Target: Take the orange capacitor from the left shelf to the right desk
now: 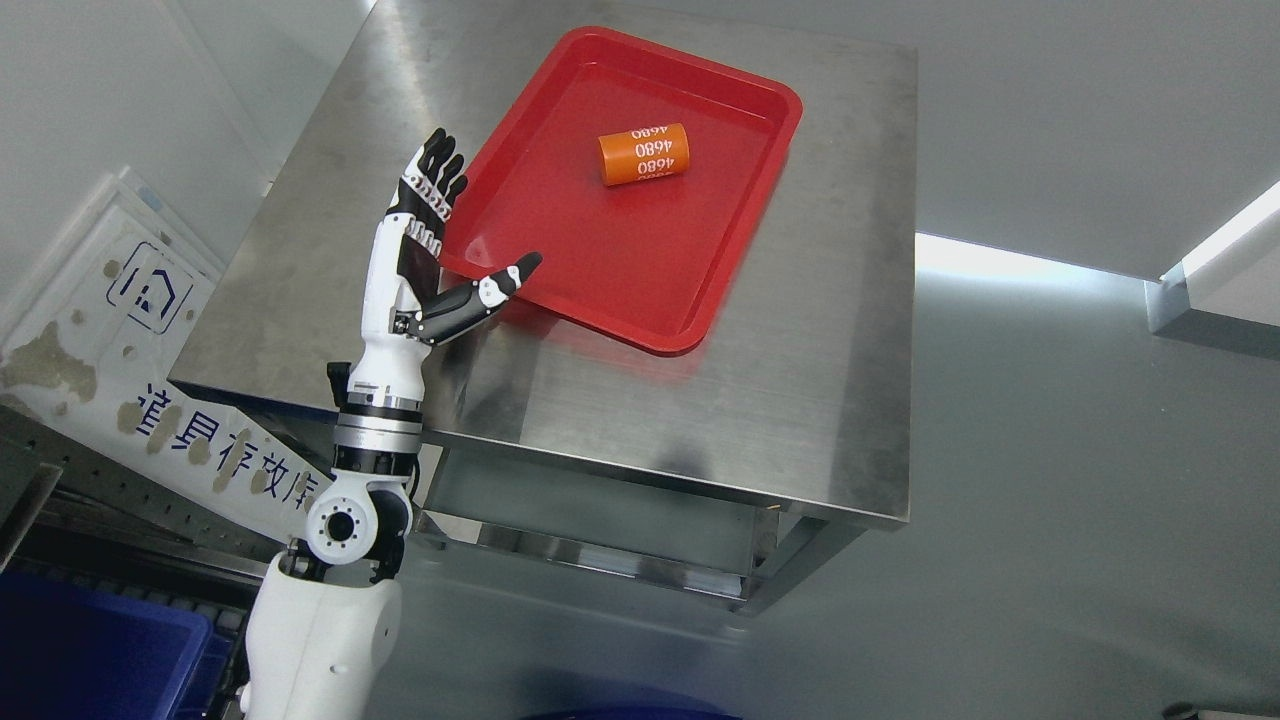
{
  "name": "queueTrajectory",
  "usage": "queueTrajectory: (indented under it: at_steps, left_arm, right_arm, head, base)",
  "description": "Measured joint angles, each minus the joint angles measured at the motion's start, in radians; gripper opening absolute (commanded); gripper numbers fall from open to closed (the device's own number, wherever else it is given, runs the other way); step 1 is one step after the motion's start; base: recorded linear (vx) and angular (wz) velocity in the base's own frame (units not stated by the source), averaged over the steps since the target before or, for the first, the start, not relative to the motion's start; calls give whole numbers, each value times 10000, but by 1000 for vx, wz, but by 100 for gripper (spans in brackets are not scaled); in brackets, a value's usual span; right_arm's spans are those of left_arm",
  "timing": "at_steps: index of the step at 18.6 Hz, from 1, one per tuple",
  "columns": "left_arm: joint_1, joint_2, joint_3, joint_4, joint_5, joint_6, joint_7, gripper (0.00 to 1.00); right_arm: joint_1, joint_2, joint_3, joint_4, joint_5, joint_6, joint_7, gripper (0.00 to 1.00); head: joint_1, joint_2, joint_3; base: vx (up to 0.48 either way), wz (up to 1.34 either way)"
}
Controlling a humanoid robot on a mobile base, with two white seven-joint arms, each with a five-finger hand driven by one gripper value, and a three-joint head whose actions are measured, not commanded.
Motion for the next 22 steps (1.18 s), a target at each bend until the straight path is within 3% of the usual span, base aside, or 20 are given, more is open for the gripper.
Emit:
queueTrajectory:
  at_steps: [13, 22]
  left_arm:
    - [685, -2, 684, -223, 40, 543, -78, 100]
    - [305, 0, 892, -220, 44, 456, 34, 100]
  right_arm:
    - [0, 0, 0, 0, 0, 2, -32, 100]
    - [0, 0, 0, 0, 0, 2, -34, 100]
  head:
    - [0, 0, 0]
    - [0, 0, 0]
  base:
    - [1, -20]
    - [-7, -6]
